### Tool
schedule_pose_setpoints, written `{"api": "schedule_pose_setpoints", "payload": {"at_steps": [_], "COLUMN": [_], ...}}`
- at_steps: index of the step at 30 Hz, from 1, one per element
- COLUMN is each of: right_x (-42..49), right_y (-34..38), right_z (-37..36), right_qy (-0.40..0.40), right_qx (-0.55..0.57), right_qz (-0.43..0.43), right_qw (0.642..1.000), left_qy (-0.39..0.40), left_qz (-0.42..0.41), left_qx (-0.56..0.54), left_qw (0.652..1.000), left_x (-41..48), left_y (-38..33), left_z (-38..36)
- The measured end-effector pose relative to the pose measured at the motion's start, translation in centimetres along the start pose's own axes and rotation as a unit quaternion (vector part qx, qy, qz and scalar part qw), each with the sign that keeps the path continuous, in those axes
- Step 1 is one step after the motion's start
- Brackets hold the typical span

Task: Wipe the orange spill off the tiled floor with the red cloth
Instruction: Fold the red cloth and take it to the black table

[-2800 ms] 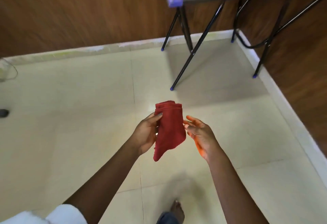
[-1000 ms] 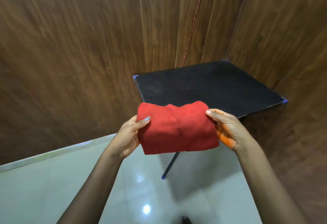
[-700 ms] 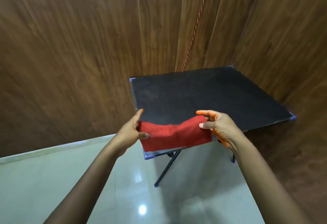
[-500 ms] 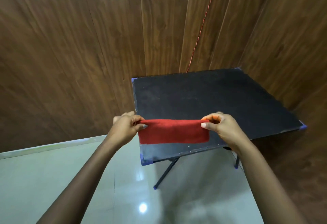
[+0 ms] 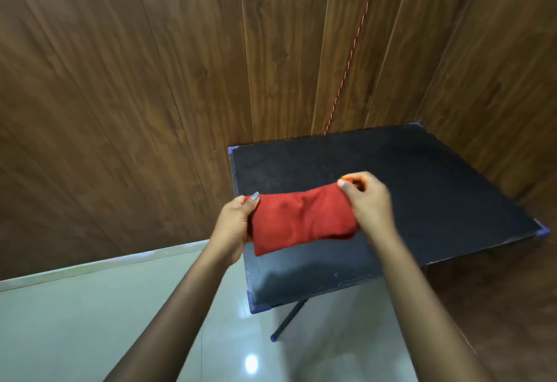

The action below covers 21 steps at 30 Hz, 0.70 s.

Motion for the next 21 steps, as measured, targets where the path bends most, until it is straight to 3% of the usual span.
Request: {"api": "schedule_pose_setpoints", "payload": {"at_steps": [2, 5, 8, 10, 12, 14, 16, 21], "right_x": [-1.9, -4.7, -3.8, -2.4, -2.4, -4.0, -4.9, -5.1], "right_y": [2.0, 2.6, 1.0, -1.5, -4.6, -7.6, -9.9, -15.1], "right_z": [-2.9, -7.7, -7.3, -6.0, -5.9, -7.4, -8.8, -11.7], "right_qy": [0.016, 0.16, 0.219, 0.181, 0.199, 0.279, 0.263, 0.201], "right_qx": [-0.042, -0.086, 0.1, 0.089, 0.046, 0.122, 0.206, 0.012], "right_qz": [0.063, 0.074, -0.051, -0.1, -0.16, -0.257, -0.324, -0.27], "right_qw": [0.997, 0.981, 0.969, 0.974, 0.966, 0.917, 0.885, 0.941], "left_qy": [-0.01, 0.024, 0.064, 0.052, 0.051, 0.059, 0.051, -0.053], "left_qz": [-0.003, 0.007, 0.017, 0.039, 0.064, 0.089, 0.117, 0.175], "left_qx": [0.006, -0.04, -0.088, -0.092, -0.115, -0.156, -0.15, 0.041], "left_qw": [1.0, 0.999, 0.994, 0.994, 0.99, 0.982, 0.98, 0.982], "left_x": [0.1, -0.3, 0.0, 0.6, 1.0, 1.3, 1.5, 2.5], "left_y": [0.9, 2.1, 2.9, 4.1, 5.7, 7.3, 9.2, 15.1], "left_z": [-1.5, -2.8, -1.8, -0.6, 0.1, 0.4, 0.9, 2.5]}}
Point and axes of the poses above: each hand's wrist, its own x-axis towards the middle knuckle, its own z-axis out of the back of the hand, y = z × x, the point moved 5 cm from there along x, towards the middle knuckle, and after that the axes turned 2 degrees about y, right-handed, at the moved point
